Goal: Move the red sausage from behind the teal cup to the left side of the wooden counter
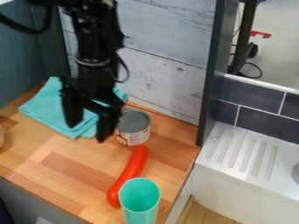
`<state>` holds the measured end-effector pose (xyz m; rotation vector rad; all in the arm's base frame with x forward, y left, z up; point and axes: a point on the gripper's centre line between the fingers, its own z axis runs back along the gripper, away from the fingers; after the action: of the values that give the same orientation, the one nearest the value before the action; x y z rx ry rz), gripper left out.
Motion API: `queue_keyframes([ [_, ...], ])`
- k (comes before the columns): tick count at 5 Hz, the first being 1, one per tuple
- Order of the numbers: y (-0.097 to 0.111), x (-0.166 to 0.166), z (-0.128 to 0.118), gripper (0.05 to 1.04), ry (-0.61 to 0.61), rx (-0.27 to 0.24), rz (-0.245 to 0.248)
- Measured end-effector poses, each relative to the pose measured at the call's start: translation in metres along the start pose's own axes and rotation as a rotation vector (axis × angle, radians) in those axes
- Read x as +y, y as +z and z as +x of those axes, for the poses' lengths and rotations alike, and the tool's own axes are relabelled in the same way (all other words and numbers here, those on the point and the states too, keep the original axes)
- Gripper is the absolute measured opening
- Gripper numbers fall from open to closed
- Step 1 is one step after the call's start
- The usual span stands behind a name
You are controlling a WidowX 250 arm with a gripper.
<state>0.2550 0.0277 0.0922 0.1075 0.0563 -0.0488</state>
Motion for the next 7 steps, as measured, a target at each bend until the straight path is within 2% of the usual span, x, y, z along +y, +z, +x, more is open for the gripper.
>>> queue_keyframes([
  [1, -0.009, -0.011, 0.014, 0.987, -0.006, -0.012, 0.017],
  [2, -0.015, -0.02, 0.019, 0.987, -0.013, 0.006, 0.017],
  [4, -0.032, -0.034, 0.022, 0.987, 0.013, 0.001, 0.013],
  [5, -0.041, -0.038, 0.025, 0.987, 0.04, -0.026, 0.018],
  [6, -0.051, -0.046, 0.027, 0.987, 0.035, -0.05, 0.0],
  [7, -0.065, -0.049, 0.025, 0.988, 0.062, -0.008, -0.01],
])
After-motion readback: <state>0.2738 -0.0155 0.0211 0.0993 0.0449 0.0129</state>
